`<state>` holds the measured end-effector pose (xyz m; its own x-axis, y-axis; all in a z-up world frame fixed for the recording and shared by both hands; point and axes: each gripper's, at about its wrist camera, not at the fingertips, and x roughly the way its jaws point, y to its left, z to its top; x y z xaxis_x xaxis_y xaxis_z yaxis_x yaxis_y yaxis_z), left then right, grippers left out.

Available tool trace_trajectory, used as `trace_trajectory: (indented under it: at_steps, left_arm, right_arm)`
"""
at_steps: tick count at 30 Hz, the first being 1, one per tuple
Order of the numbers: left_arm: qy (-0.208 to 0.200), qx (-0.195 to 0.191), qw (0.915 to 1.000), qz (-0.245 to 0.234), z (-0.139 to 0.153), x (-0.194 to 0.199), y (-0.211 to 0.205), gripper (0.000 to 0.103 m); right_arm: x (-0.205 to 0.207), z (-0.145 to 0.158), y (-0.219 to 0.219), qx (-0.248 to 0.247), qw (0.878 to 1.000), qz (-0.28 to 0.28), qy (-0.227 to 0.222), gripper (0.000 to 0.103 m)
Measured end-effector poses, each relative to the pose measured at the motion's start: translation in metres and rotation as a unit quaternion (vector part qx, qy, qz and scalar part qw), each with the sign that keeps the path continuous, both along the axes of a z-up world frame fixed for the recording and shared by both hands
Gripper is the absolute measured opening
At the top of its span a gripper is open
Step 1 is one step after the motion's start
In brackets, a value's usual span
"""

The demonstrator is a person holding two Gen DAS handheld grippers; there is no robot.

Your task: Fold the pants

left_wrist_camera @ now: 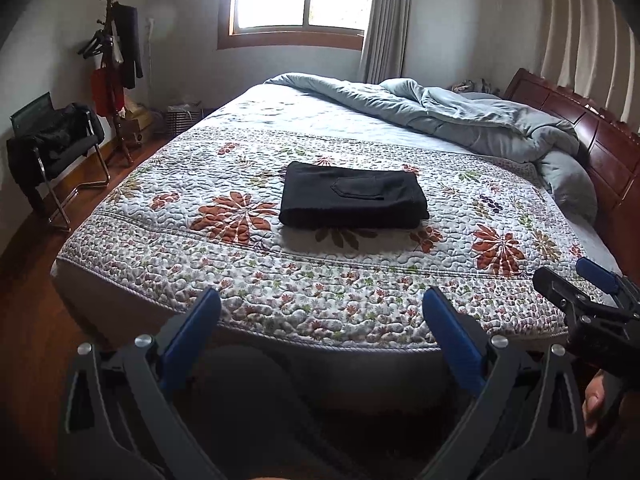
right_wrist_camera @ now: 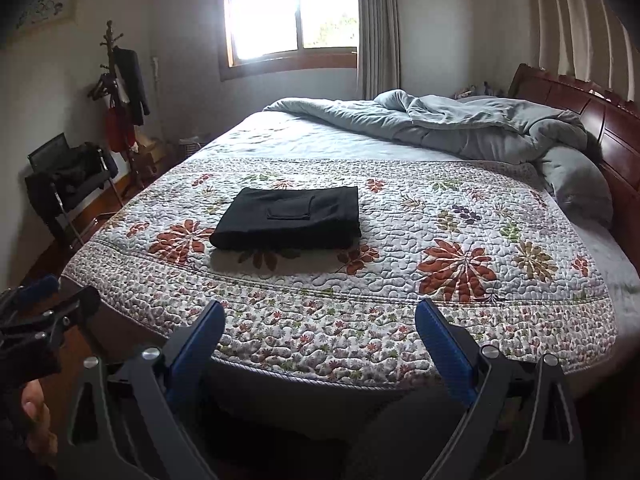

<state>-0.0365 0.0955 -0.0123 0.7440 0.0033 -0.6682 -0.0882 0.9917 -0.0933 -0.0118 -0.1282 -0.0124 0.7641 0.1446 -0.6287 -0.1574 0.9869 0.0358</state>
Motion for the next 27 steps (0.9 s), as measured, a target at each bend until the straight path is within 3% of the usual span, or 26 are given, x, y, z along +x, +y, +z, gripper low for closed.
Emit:
trace_trajectory:
  at_steps: [27]
  left_arm:
    - [-0.005,0.013,0.9999,0.006,0.0057,0.0022,-0.0015,0.1]
  right_arm:
    - [0.0021,0.0018,-0.0048,-0.001,1.0,-0.002,0.001,0.096]
